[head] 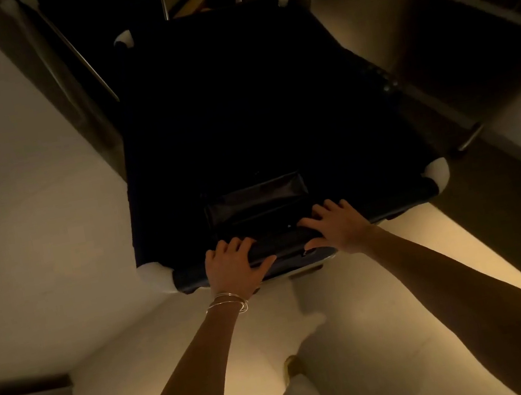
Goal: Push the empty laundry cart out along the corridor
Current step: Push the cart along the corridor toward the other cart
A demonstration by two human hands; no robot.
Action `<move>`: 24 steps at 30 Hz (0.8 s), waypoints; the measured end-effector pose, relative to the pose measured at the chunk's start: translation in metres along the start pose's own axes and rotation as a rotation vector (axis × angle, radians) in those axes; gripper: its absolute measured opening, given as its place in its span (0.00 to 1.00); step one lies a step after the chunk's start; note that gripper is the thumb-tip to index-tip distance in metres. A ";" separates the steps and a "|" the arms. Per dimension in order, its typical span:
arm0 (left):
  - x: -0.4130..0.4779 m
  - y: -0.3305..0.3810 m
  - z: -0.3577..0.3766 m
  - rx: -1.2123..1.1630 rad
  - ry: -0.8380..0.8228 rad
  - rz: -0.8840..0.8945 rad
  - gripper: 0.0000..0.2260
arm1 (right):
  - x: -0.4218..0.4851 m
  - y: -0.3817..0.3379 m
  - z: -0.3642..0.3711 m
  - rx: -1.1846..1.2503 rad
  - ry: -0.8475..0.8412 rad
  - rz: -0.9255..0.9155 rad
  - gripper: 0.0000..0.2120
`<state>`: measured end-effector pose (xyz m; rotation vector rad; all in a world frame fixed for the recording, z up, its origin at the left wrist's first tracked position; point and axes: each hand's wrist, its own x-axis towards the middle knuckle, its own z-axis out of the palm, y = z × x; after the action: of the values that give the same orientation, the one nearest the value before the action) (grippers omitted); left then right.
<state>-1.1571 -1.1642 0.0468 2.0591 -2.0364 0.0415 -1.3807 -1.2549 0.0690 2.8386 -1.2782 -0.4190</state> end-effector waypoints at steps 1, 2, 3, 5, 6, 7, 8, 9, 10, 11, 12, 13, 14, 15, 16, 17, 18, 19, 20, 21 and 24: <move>0.010 -0.002 0.002 -0.001 0.001 -0.009 0.26 | 0.011 0.005 -0.002 -0.006 -0.017 0.016 0.29; 0.020 -0.003 0.004 0.000 0.004 -0.017 0.25 | 0.021 0.010 -0.005 -0.006 -0.027 0.032 0.28; 0.030 -0.004 0.006 0.000 0.008 -0.024 0.25 | 0.031 0.015 -0.008 0.002 -0.034 0.046 0.28; 0.048 -0.008 0.011 -0.006 0.024 -0.038 0.25 | 0.050 0.025 -0.011 0.007 -0.051 0.046 0.28; 0.056 -0.010 0.013 -0.005 0.025 -0.048 0.25 | 0.060 0.031 -0.012 0.000 -0.054 0.035 0.28; 0.065 -0.011 0.014 -0.001 0.020 -0.058 0.25 | 0.070 0.037 -0.013 -0.010 -0.048 0.020 0.28; 0.074 -0.012 0.016 0.004 0.014 -0.072 0.26 | 0.079 0.043 -0.014 -0.023 -0.035 0.002 0.28; 0.083 -0.013 0.018 0.009 0.014 -0.087 0.26 | 0.090 0.050 -0.015 -0.034 -0.024 -0.015 0.28; 0.092 -0.015 0.020 0.012 0.015 -0.099 0.26 | 0.100 0.057 -0.016 -0.041 -0.020 -0.029 0.28; 0.101 -0.016 0.022 0.013 0.017 -0.109 0.26 | 0.111 0.063 -0.018 -0.040 -0.023 -0.043 0.28; 0.110 -0.018 0.024 0.014 0.016 -0.122 0.26 | 0.122 0.069 -0.020 -0.037 -0.026 -0.059 0.28; 0.119 -0.019 0.026 0.020 0.018 -0.136 0.26 | 0.133 0.074 -0.022 -0.036 -0.026 -0.076 0.28; 0.128 -0.020 0.027 0.028 0.020 -0.151 0.26 | 0.143 0.080 -0.024 -0.034 -0.025 -0.091 0.28; 0.136 -0.021 0.028 0.033 0.021 -0.166 0.26 | 0.153 0.086 -0.028 -0.028 -0.030 -0.105 0.28; 0.144 -0.022 0.029 0.038 0.022 -0.184 0.26 | 0.162 0.092 -0.031 -0.021 -0.033 -0.122 0.28; 0.151 -0.022 0.030 0.044 0.025 -0.203 0.26 | 0.171 0.097 -0.033 -0.018 -0.032 -0.138 0.28; 0.159 -0.023 0.031 0.049 0.029 -0.221 0.26 | 0.181 0.102 -0.035 -0.018 -0.034 -0.153 0.28; 0.166 -0.025 0.032 0.046 0.030 -0.237 0.26 | 0.190 0.106 -0.037 -0.021 -0.040 -0.167 0.28; 0.172 -0.026 0.034 0.043 0.034 -0.254 0.26 | 0.199 0.110 -0.040 -0.024 -0.044 -0.183 0.28; 0.178 -0.027 0.035 0.046 0.041 -0.272 0.26 | 0.209 0.113 -0.041 -0.026 -0.042 -0.195 0.28; 0.195 -0.026 0.037 0.050 0.045 -0.309 0.26 | 0.231 0.126 -0.042 -0.019 0.004 -0.242 0.28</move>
<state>-1.1318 -1.3626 0.0439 2.3569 -1.6859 0.0826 -1.3174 -1.5136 0.0680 2.9860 -0.9260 -0.4250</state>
